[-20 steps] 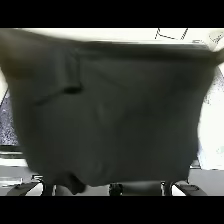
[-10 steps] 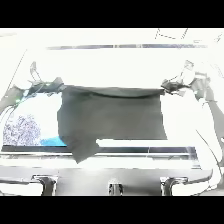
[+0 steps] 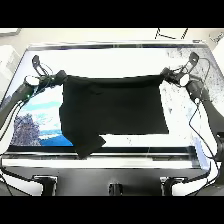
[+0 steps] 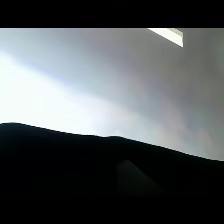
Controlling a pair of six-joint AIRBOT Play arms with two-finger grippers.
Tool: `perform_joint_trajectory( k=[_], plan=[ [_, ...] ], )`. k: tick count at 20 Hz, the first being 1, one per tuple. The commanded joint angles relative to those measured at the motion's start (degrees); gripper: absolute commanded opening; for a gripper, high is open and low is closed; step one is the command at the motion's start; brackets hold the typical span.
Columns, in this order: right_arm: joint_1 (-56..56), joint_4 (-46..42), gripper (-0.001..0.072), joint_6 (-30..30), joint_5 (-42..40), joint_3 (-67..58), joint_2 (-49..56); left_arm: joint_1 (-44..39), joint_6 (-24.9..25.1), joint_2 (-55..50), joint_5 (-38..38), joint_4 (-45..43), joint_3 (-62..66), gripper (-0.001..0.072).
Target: Fold the clothes and pants, and hang the long-sleeved shirts on hangers.
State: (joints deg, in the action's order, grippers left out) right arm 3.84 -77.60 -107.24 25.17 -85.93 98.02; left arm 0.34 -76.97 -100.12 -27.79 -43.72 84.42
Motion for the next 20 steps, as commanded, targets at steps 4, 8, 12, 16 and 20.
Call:
perform_joint_trajectory(
  k=[4,8,12,16,20],
  plan=[
    [0.1,-2.1,0.0032,-1.7,3.7,-0.9,1.7,-4.5,0.7,-1.4,5.0,0.2,0.4,0.0021],
    [4.6,-2.6,0.0032,0.7,19.8,-0.9,-2.1,-0.2,-1.9,4.3,-19.0,-12.4,0.4,0.002],
    [5.5,-2.5,0.0032,7.8,38.3,0.6,-2.3,2.2,-9.7,5.0,-43.7,-23.2,-2.6,0.0021],
    [5.1,-2.5,0.0032,9.6,42.2,5.2,-1.7,1.0,-9.6,4.1,-36.3,-18.6,-9.8,0.0021],
    [5.2,-1.6,0.0077,10.3,41.9,5.2,-1.7,1.0,-9.6,4.0,-36.6,-15.3,-9.3,0.0121]
  ],
)
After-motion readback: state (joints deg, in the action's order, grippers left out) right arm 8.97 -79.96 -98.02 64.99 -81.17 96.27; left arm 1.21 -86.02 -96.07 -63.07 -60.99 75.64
